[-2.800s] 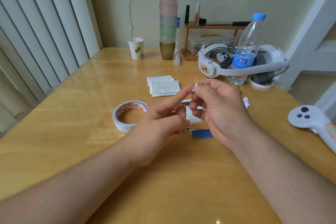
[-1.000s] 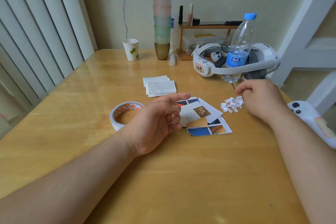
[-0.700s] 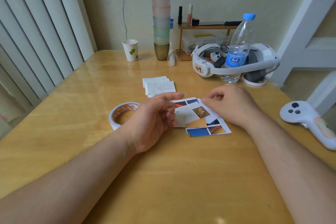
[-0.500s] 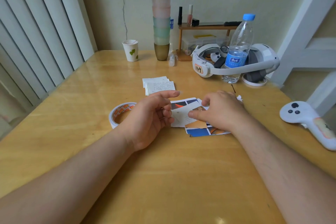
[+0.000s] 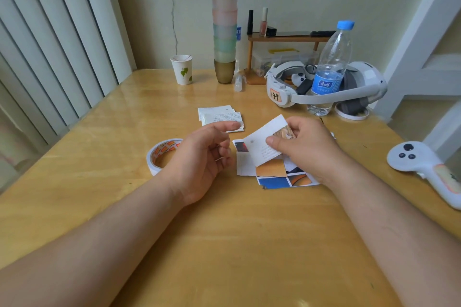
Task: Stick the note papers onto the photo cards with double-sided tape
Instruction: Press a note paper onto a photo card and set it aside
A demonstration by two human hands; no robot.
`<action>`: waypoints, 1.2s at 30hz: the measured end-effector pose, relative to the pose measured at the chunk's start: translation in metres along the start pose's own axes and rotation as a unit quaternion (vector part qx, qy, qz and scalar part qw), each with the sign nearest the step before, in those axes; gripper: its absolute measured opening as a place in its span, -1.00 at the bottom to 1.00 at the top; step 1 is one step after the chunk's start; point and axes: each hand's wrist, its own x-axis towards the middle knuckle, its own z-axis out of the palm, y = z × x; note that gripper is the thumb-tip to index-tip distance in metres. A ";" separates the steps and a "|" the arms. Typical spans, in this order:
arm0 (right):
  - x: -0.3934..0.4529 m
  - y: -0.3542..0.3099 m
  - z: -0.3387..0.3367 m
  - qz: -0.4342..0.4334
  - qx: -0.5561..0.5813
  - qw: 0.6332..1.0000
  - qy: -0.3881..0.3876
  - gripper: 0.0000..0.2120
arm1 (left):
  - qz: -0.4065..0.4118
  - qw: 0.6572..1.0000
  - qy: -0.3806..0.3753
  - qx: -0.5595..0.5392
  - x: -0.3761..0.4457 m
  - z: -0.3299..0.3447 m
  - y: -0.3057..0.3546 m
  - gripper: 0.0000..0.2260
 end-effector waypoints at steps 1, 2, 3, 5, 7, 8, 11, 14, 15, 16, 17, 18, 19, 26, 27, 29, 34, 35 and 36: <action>-0.002 -0.003 0.000 0.005 0.030 1.000 -0.005 -0.92 | 0.001 1.000 -0.002 0.000 -0.001 0.001 0.000 -0.70; -0.004 -0.005 0.002 0.011 0.053 0.999 -0.008 -0.93 | 0.001 1.000 -0.005 -0.001 -0.002 0.001 0.000 -0.70; -0.006 -0.009 0.004 0.019 0.074 0.997 -0.012 -0.94 | 0.001 1.000 -0.009 -0.002 -0.002 0.002 0.001 -0.70; -0.010 -0.014 0.007 0.037 0.115 0.992 -0.029 -0.92 | 0.001 1.000 -0.017 -0.003 -0.003 0.002 0.001 -0.70; -0.014 -0.020 0.011 0.056 0.162 0.984 -0.043 -0.90 | 0.007 1.000 -0.021 -0.002 -0.004 0.003 0.001 -0.70; -0.016 -0.022 0.012 0.065 0.183 0.980 -0.049 -0.89 | 0.012 1.000 -0.022 0.002 -0.004 0.003 0.001 -0.70; -0.019 -0.027 0.015 0.085 0.235 0.966 -0.065 -0.88 | 0.037 0.998 -0.026 0.045 -0.005 0.002 0.000 -0.69; -0.021 -0.029 0.016 0.096 0.257 0.960 -0.054 -0.88 | 0.099 0.984 -0.023 0.145 -0.010 0.000 0.002 -0.70; -0.021 -0.030 0.015 0.099 0.264 0.958 -0.047 -0.87 | 0.128 0.975 -0.022 0.183 -0.011 0.000 0.002 -0.70; -0.021 -0.030 0.015 0.099 0.267 0.958 -0.042 -0.86 | 0.158 0.962 -0.020 0.223 -0.013 0.000 0.003 -0.70; -0.021 -0.030 0.015 0.098 0.267 0.958 -0.039 -0.85 | 0.187 0.945 -0.016 0.267 -0.013 -0.001 0.003 -0.69; -0.021 -0.030 0.015 0.097 0.263 0.959 -0.039 -0.84 | 0.211 0.928 -0.012 0.307 -0.014 -0.002 0.003 -0.67; -0.022 -0.030 0.015 0.097 0.261 0.959 -0.043 -0.83 | 0.229 0.912 -0.010 0.340 -0.014 -0.002 0.004 -0.66; -0.023 -0.033 0.012 0.104 0.289 0.949 -0.067 -0.88 | 0.316 0.806 -0.035 0.499 -0.015 -0.015 0.004 -0.59; -0.024 -0.034 0.012 0.105 0.296 0.947 -0.067 -0.87 | 0.328 0.783 -0.032 0.528 -0.015 -0.016 0.005 -0.58; -0.024 -0.036 0.011 0.108 0.307 0.943 -0.065 -0.84 | 0.361 0.719 -0.026 0.593 -0.015 -0.018 0.007 -0.58; -0.027 -0.038 0.010 0.115 0.316 0.940 -0.057 -0.85 | 0.408 0.629 -0.010 0.661 -0.015 -0.016 0.012 -0.60; -0.027 -0.038 0.009 0.114 0.313 0.941 -0.057 -0.84 | 0.411 0.625 -0.006 0.664 -0.016 -0.016 0.013 -0.61; -0.027 -0.039 0.009 0.114 0.310 0.942 -0.057 -0.83 | 0.415 0.620 -0.003 0.666 -0.016 -0.016 0.014 -0.61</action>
